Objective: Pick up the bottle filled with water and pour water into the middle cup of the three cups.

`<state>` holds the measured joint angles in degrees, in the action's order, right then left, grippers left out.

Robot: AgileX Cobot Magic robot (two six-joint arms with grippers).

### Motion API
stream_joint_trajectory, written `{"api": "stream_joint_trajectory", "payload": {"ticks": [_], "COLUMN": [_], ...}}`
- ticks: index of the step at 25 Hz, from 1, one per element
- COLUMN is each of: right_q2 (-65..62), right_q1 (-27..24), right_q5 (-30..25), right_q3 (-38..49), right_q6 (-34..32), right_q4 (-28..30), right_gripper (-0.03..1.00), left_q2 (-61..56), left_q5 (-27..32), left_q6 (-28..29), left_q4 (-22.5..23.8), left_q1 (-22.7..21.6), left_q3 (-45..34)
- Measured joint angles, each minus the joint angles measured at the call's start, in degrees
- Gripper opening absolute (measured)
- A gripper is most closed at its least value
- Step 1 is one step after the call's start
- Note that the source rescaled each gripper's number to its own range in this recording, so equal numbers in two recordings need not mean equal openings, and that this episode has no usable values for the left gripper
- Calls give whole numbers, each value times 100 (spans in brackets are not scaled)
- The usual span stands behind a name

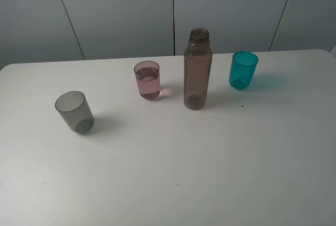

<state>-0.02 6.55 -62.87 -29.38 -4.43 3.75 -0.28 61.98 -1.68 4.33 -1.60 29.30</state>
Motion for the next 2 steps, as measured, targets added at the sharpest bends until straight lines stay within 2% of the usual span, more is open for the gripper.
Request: {"api": "stream_joint_trajectory", "payload": {"ticks": [2], "right_q2": [0], "right_q1": [0], "right_q5": [0], "right_q3": [0], "right_q6": [0], "right_q4": [0], "right_gripper": [94], "left_q2": [0], "left_q5": [0], "left_q6": [0], "left_q4": [0], "left_q1": [0], "left_q3": [0]}}
